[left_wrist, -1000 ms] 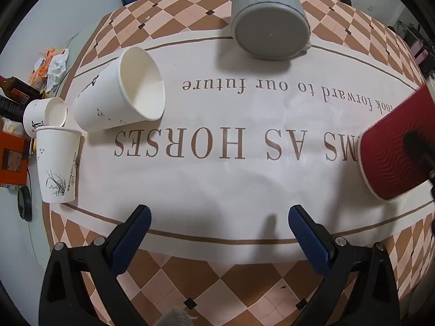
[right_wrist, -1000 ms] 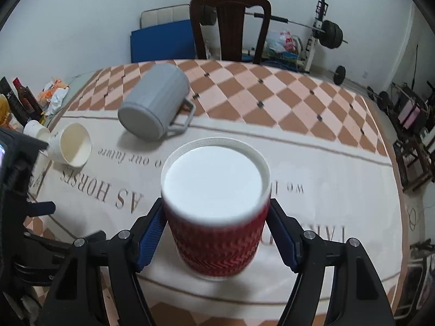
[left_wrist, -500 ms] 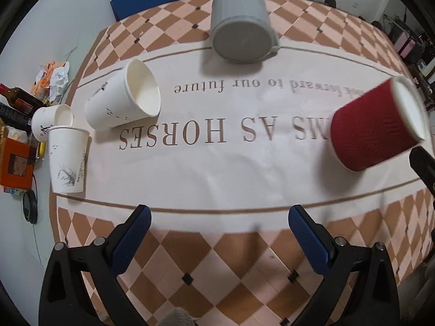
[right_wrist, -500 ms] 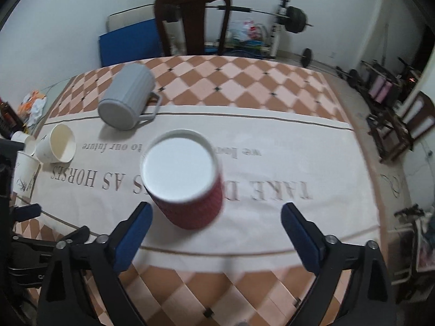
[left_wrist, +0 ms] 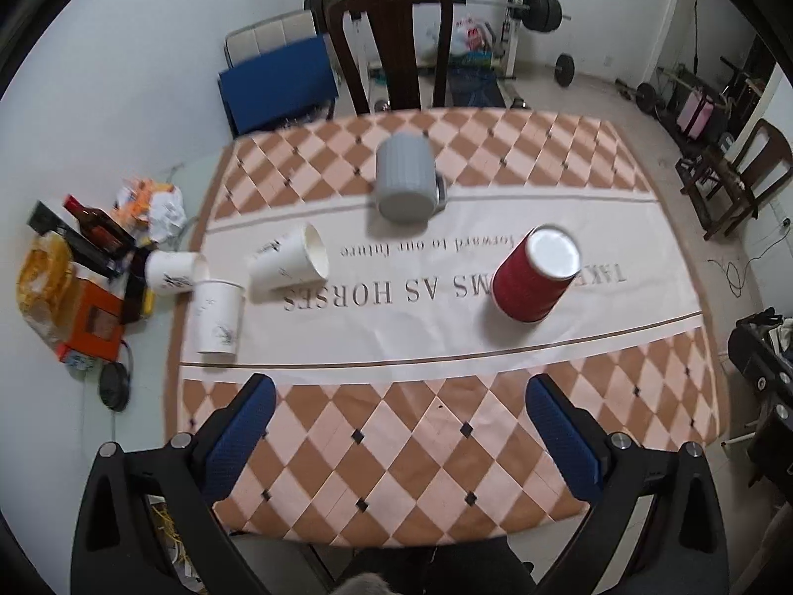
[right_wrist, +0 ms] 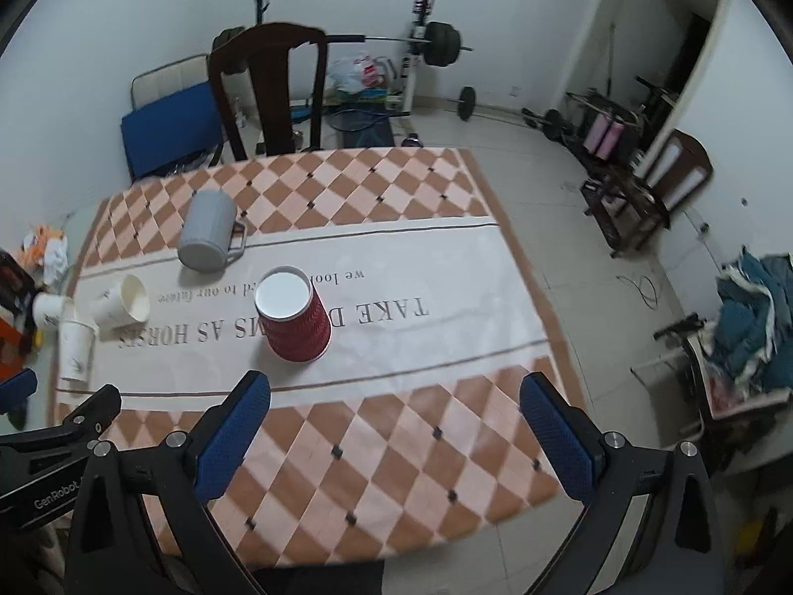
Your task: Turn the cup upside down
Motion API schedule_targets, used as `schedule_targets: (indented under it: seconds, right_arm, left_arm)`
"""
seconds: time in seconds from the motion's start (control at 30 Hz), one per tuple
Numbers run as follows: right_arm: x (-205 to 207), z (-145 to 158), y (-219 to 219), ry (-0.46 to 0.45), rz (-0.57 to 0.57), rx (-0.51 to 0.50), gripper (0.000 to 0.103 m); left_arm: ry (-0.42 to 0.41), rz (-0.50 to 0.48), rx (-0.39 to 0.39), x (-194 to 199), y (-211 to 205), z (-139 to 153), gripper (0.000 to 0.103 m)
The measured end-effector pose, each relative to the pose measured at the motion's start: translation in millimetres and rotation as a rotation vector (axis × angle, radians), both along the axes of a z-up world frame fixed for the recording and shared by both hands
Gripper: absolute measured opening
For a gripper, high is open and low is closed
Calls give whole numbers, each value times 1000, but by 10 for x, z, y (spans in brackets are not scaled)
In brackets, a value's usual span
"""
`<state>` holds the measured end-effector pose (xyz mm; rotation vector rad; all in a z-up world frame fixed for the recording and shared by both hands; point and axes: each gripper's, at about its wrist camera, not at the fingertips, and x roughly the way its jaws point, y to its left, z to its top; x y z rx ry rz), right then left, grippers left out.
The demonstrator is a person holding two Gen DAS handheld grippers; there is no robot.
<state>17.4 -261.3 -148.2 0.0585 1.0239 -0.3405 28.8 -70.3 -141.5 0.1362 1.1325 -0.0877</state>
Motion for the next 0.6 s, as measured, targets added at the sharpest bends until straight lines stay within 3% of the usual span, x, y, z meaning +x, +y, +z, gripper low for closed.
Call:
schedule_targets:
  seconds: [0.33, 0.6]
  right_arm:
    - [-493, 888, 103, -74, 22, -37, 102]
    - [-573, 1203, 48, -93, 58, -51, 102]
  left_arm:
    - [-108, 36, -18, -348, 64, 814, 103]
    - [-114, 66, -41, -464, -1, 990, 103]
